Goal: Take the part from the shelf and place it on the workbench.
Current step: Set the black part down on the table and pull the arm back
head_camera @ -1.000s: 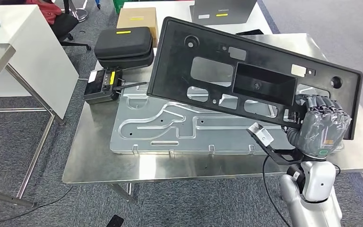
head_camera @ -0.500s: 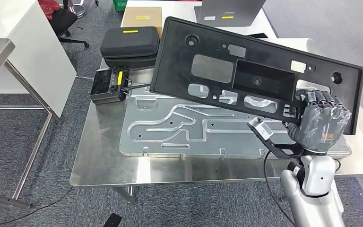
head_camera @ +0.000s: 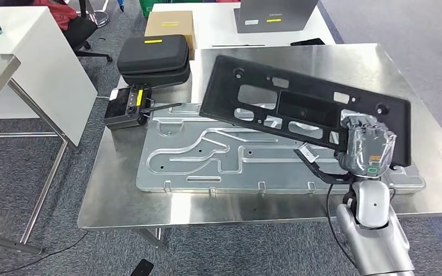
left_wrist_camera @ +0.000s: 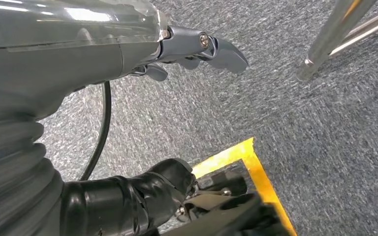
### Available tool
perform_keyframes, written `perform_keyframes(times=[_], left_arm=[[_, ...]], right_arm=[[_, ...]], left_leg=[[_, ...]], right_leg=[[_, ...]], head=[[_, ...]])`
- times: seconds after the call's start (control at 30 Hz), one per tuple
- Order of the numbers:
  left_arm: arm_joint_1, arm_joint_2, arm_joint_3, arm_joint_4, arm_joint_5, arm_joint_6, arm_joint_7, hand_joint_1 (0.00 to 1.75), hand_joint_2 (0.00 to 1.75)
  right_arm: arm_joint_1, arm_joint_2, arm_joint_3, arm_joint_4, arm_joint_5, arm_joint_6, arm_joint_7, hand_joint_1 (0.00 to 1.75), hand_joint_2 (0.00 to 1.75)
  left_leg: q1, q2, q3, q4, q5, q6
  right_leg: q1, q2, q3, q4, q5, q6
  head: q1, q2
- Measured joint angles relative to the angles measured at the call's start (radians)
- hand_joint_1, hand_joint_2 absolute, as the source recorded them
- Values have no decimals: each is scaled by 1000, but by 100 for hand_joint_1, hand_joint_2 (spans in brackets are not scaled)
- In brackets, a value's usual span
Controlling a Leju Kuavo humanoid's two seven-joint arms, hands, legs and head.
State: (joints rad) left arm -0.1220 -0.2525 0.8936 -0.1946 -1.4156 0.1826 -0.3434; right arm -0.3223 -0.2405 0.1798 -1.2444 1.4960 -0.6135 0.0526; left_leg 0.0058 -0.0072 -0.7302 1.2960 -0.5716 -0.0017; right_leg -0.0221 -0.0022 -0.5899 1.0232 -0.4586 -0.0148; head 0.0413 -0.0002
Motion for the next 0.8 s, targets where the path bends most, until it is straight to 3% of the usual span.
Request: perform_keyframes(times=[0.03,0.07,0.1,0.17,0.2,0.33,0.4,0.47,0.5,0.53,0.57,0.6,0.67,0.7,0.8], left_arm=[[0,0,-2,0,0,-1,2,0,175],[0,0,-3,0,-1,-1,3,0,175],[0,1,-5,0,-1,-2,4,0,175],[-2,1,-9,0,-1,-2,6,0,175],[-3,2,-12,0,-1,-2,6,0,175],[-2,2,-18,0,1,-2,8,0,175],[-4,1,-20,0,1,-2,8,0,175],[-4,1,-22,0,2,-2,9,0,175],[-3,1,-22,0,2,-2,9,0,175],[-2,1,-22,0,3,-2,9,0,175],[-2,1,-22,0,4,-2,9,0,175],[-2,1,-22,0,4,-2,10,0,175],[-2,0,-22,0,5,-2,10,0,175],[-2,0,-22,0,5,-2,10,0,175],[-1,-1,-22,0,5,-1,11,0,175]], right_arm=[[-1,0,2,31,0,0,4,171,175],[-4,0,3,58,0,0,7,171,175],[-7,0,4,84,-1,0,8,171,175],[-15,0,5,130,-4,0,12,171,175],[-20,0,5,152,-6,0,14,171,175],[-27,0,5,225,-16,-2,21,171,175],[-28,0,5,261,-16,-5,21,171,175],[-26,2,5,301,-17,-8,21,171,175],[-23,4,5,321,-18,-10,21,171,175],[-18,7,5,342,-18,-12,21,171,175],[-14,11,5,360,-18,-15,21,171,175],[-9,16,5,377,-20,-19,21,171,175],[-4,26,5,403,-24,-33,22,171,175],[-3,31,5,413,-27,-43,22,171,175],[-1,43,5,431,-33,-64,22,171,175]], left_leg=[[0,0,-3,-2,15,0],[1,0,15,-44,47,1],[1,0,46,-113,85,4],[0,0,104,-232,128,11],[-2,-1,118,-260,132,15],[-1,-2,125,-279,135,35],[2,-1,128,-285,137,45],[-1,-1,129,-284,136,49],[-2,-1,129,-283,134,51],[-3,-2,129,-282,133,51],[-5,-3,130,-280,131,51],[-5,-3,132,-278,129,50],[-9,-4,133,-276,124,45],[-10,-3,133,-275,123,41],[-8,-1,136,-277,120,27]], right_leg=[[0,0,0,0,-1,0],[-1,0,2,1,-2,2],[-1,1,3,2,-3,4],[3,2,4,5,-8,13],[5,2,4,6,-9,18],[3,2,0,16,-21,38],[0,2,-37,96,-68,44],[0,2,-100,223,-121,48],[0,2,-122,262,-128,48],[0,2,-128,267,-117,47],[1,2,-116,234,-89,44],[1,2,-88,171,-51,39],[8,2,-32,52,-5,28],[11,2,-18,20,2,24],[15,2,-8,1,2,14]], head=[[0,0],[0,0],[0,0],[0,0],[0,0],[1,0],[1,0],[1,0],[1,0],[1,0],[1,0],[1,0],[1,0],[1,0],[1,0]])
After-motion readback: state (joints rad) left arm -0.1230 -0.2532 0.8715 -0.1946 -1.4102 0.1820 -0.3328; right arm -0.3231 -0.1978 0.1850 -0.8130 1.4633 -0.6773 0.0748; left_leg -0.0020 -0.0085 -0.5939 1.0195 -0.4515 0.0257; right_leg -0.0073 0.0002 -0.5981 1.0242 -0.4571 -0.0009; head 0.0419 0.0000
